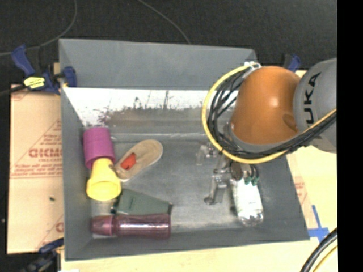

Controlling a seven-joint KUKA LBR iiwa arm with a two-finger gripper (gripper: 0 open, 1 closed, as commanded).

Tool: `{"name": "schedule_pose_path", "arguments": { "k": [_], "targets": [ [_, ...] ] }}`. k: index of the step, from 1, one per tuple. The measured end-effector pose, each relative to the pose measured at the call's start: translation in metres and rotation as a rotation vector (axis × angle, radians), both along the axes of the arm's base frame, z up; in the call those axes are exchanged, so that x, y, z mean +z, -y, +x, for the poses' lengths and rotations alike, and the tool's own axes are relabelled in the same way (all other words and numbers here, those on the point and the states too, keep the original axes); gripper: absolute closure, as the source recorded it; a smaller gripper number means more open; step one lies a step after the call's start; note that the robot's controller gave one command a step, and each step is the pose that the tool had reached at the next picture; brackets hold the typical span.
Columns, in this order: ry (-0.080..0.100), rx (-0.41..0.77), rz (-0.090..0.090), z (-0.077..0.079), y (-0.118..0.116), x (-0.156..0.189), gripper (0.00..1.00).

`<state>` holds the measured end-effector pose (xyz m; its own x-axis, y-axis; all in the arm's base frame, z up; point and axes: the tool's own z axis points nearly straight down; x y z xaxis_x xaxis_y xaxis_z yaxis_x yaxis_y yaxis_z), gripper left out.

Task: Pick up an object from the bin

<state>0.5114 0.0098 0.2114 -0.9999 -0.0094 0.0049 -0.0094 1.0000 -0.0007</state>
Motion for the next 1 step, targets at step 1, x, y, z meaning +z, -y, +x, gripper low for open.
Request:
{"name": "schedule_pose_path", "arguments": {
  "k": [1],
  "targets": [
    [0.008, 0.0, 0.0, 0.0014, -0.0001, 0.0045, 0.0]
  ]
}}
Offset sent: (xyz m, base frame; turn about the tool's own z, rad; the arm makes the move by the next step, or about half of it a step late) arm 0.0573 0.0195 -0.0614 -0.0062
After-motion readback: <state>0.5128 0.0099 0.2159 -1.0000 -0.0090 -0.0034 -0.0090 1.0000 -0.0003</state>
